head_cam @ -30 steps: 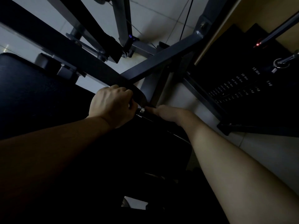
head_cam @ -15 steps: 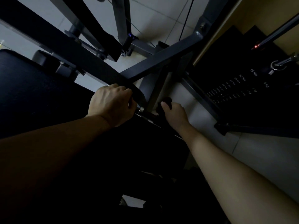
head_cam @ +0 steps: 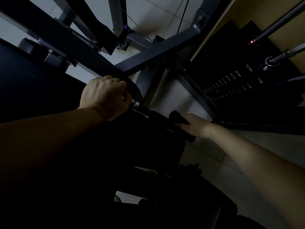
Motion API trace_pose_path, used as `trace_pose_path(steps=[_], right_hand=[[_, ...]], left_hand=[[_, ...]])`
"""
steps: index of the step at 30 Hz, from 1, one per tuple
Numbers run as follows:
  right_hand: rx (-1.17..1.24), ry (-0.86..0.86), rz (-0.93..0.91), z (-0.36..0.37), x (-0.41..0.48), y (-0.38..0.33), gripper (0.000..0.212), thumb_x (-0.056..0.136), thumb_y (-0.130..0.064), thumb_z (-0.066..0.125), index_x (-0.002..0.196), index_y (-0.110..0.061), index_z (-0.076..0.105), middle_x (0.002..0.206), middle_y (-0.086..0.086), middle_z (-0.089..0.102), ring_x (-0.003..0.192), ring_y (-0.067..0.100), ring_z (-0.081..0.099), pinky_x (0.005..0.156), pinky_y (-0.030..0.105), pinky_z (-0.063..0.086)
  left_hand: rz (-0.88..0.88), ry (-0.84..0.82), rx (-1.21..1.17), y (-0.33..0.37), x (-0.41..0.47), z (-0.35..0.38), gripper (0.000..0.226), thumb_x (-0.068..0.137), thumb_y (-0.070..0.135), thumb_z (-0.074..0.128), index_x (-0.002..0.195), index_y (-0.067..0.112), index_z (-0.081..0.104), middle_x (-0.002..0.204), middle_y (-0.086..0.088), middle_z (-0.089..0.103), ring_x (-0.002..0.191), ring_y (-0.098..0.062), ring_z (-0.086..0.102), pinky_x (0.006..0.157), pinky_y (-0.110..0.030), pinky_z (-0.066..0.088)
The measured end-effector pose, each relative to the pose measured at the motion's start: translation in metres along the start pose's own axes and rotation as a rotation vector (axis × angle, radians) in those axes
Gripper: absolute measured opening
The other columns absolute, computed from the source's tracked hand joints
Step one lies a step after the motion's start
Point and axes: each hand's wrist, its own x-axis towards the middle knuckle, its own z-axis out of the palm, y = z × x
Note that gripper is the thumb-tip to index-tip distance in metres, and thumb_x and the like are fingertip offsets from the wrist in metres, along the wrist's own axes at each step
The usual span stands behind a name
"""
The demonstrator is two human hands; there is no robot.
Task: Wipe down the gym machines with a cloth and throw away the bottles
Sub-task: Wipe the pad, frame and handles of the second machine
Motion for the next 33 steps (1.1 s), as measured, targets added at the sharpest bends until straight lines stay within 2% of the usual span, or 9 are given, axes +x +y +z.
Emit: trace_pose_path(steps=[6, 10, 14, 16, 18, 22, 27, 29, 33], right_hand=[[-0.026, 0.378, 0.081, 0.023, 0.007, -0.008, 0.049, 0.103, -0.052, 0.038, 0.067, -0.022, 0.051, 0.071, 0.002, 0.058, 0.067, 0.021, 0.058, 0.058, 0.031, 0.040], [-0.190, 0.580, 0.281, 0.013, 0.006, 0.005, 0.050, 0.104, -0.047, 0.036, 0.076, -0.011, 0.055, 0.075, 0.009, 0.061, 0.065, 0.024, 0.053, 0.056, 0.029, 0.037], [0.405, 0.203, 0.513, 0.011, -0.006, 0.018, 0.044, 0.104, -0.040, 0.045, 0.113, -0.001, 0.062, 0.115, 0.021, 0.067, 0.088, 0.028, 0.062, 0.063, 0.031, 0.049], [0.783, 0.018, 0.567, 0.012, -0.018, 0.019, 0.037, 0.101, -0.036, 0.053, 0.111, -0.002, 0.066, 0.097, 0.017, 0.071, 0.078, 0.032, 0.068, 0.059, 0.037, 0.056], [0.835, -0.092, 0.582, 0.013, -0.026, 0.022, 0.031, 0.098, -0.035, 0.053, 0.086, -0.008, 0.063, 0.067, 0.009, 0.063, 0.054, 0.025, 0.060, 0.048, 0.030, 0.050], [0.571, -0.080, 0.723, 0.008, -0.019, 0.020, 0.034, 0.098, -0.035, 0.044, 0.069, -0.017, 0.043, 0.053, 0.001, 0.039, 0.038, 0.011, 0.029, 0.037, 0.014, 0.018], [-0.335, 0.055, 0.620, -0.011, -0.004, 0.010, 0.040, 0.104, -0.035, 0.036, 0.081, -0.006, 0.051, 0.084, 0.010, 0.056, 0.075, 0.025, 0.057, 0.058, 0.026, 0.043], [-0.146, -0.024, 0.692, -0.010, -0.010, 0.019, 0.037, 0.102, -0.034, 0.042, 0.099, -0.001, 0.061, 0.091, 0.017, 0.063, 0.074, 0.029, 0.063, 0.056, 0.031, 0.050], [1.035, -0.054, 0.635, 0.010, -0.033, 0.026, 0.031, 0.100, -0.033, 0.053, 0.092, -0.008, 0.068, 0.082, 0.015, 0.069, 0.070, 0.030, 0.068, 0.061, 0.039, 0.057]], left_hand=[[0.009, 0.012, -0.031, 0.000, -0.001, 0.000, 0.026, 0.095, 0.035, 0.047, 0.076, 0.019, 0.058, 0.074, 0.001, 0.057, 0.077, -0.025, 0.058, 0.067, -0.036, 0.047], [0.003, 0.012, -0.028, -0.001, -0.001, 0.001, 0.030, 0.094, 0.038, 0.042, 0.075, 0.020, 0.058, 0.073, 0.003, 0.057, 0.077, -0.025, 0.059, 0.066, -0.036, 0.046], [0.005, -0.003, -0.002, -0.001, 0.000, 0.000, 0.027, 0.095, 0.036, 0.046, 0.076, 0.021, 0.058, 0.073, 0.003, 0.057, 0.076, -0.024, 0.058, 0.064, -0.033, 0.044], [0.008, -0.010, -0.003, -0.002, 0.001, 0.000, 0.026, 0.095, 0.036, 0.047, 0.077, 0.021, 0.058, 0.073, 0.003, 0.057, 0.075, -0.024, 0.058, 0.064, -0.033, 0.043], [0.006, -0.015, -0.004, 0.000, 0.000, -0.001, 0.026, 0.096, 0.035, 0.047, 0.077, 0.021, 0.058, 0.073, 0.003, 0.057, 0.076, -0.024, 0.058, 0.064, -0.033, 0.043], [0.009, -0.005, -0.008, 0.000, 0.000, -0.002, 0.026, 0.095, 0.035, 0.047, 0.077, 0.020, 0.058, 0.073, 0.002, 0.057, 0.076, -0.025, 0.058, 0.064, -0.033, 0.042], [0.010, -0.030, -0.027, -0.001, 0.000, -0.003, 0.029, 0.096, 0.038, 0.043, 0.080, 0.021, 0.060, 0.075, 0.003, 0.058, 0.077, -0.024, 0.059, 0.067, -0.036, 0.049], [0.014, -0.034, -0.030, -0.001, -0.001, -0.004, 0.033, 0.094, 0.040, 0.038, 0.080, 0.021, 0.060, 0.074, 0.003, 0.057, 0.076, -0.024, 0.059, 0.067, -0.038, 0.051], [0.012, -0.053, -0.056, -0.001, 0.000, -0.003, 0.029, 0.094, 0.039, 0.042, 0.082, 0.021, 0.061, 0.076, 0.003, 0.057, 0.077, -0.024, 0.059, 0.069, -0.040, 0.052]])
